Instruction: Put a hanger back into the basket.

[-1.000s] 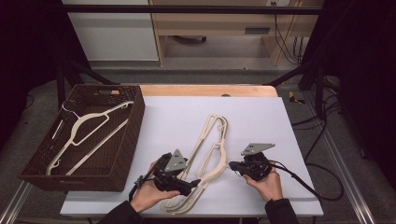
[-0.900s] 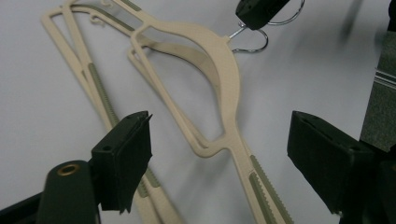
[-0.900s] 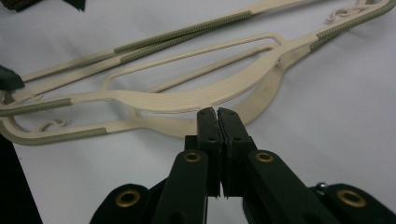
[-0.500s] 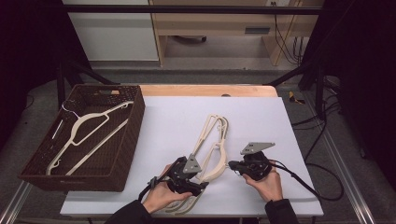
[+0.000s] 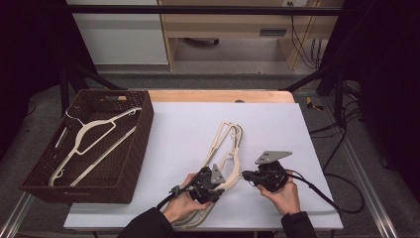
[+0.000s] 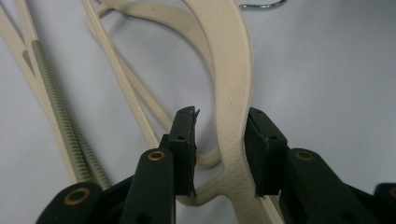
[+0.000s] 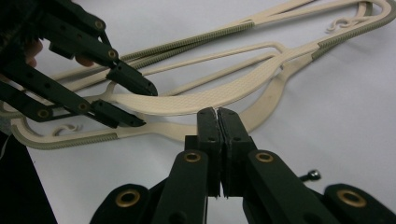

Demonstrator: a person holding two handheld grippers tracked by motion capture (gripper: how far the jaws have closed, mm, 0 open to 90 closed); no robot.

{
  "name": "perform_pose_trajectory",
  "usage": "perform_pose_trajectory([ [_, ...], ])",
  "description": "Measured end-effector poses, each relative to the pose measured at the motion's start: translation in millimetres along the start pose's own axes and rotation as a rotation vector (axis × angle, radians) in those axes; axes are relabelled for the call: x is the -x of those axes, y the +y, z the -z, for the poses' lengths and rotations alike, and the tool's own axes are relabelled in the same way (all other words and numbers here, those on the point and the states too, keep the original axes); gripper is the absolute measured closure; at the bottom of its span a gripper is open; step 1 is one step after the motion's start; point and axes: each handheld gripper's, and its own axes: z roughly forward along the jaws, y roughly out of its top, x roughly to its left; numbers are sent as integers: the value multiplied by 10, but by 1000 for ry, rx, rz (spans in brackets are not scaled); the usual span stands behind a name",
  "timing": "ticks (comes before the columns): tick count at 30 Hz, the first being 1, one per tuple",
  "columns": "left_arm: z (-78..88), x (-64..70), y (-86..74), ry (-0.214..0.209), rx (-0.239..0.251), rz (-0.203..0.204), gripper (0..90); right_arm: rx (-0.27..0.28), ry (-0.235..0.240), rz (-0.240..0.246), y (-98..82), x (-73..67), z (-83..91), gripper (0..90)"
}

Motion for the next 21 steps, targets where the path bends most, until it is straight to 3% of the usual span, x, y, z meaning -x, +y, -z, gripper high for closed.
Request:
perform_pose_trajectory([
  [3, 6, 44, 18, 28, -11, -20, 750, -2, -1, 4, 4, -3, 3, 890],
  [9, 43, 58, 21, 63, 26, 15, 779, 28, 7, 15, 9, -3, 41, 877],
  [10, 60, 49, 22, 69, 12, 17, 784, 40, 15, 14, 12, -7, 52, 851],
  [12, 76, 39, 14, 81, 14, 17, 791, 95, 43, 26, 22, 0, 110, 791],
  [16, 143, 7, 4, 98, 32, 25, 797, 212, 46, 27, 44, 14, 293, 701],
  [21, 278, -63, -24, 112, 46, 33, 806, 331, -42, 19, 24, 78, 548, 620],
])
